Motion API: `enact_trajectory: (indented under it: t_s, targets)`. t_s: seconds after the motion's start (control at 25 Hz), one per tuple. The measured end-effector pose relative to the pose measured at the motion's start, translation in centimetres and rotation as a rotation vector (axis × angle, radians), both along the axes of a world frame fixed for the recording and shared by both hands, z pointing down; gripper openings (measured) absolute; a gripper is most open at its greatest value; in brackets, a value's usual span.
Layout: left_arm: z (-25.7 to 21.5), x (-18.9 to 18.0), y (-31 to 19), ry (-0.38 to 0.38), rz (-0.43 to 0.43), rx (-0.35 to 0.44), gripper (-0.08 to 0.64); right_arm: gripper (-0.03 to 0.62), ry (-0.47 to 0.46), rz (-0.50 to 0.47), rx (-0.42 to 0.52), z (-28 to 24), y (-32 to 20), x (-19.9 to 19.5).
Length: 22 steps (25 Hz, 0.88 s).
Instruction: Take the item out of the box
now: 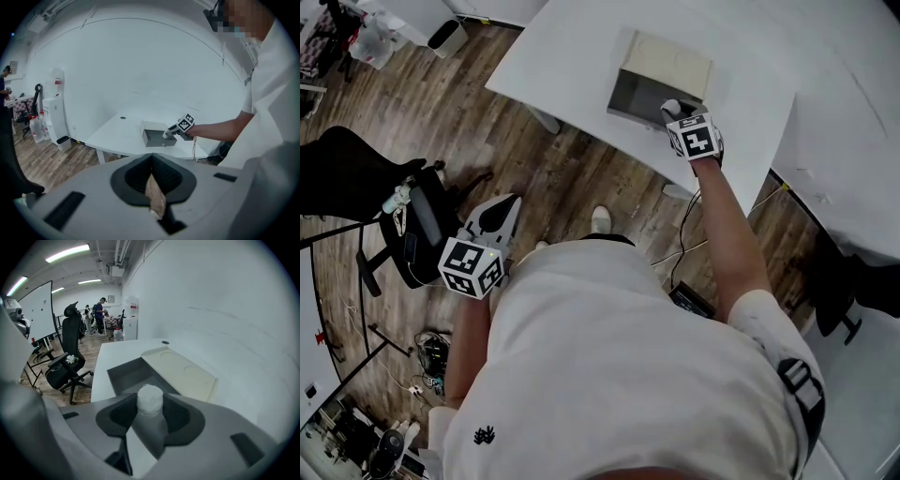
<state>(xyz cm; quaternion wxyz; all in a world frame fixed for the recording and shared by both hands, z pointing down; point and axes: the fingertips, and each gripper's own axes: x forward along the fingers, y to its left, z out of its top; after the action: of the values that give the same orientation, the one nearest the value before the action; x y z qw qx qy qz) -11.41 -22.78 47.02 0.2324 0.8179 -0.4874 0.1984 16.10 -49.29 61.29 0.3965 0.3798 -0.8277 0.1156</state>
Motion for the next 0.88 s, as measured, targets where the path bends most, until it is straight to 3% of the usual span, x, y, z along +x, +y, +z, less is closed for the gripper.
enact_trajectory:
  t_s: [0.88]
  targets:
    - [-1.5,-3.6,8.8,0.095,0.172,0.094,0.008,0.167,-0.040,0.076,0.113,-9.4,15.0,-3.4]
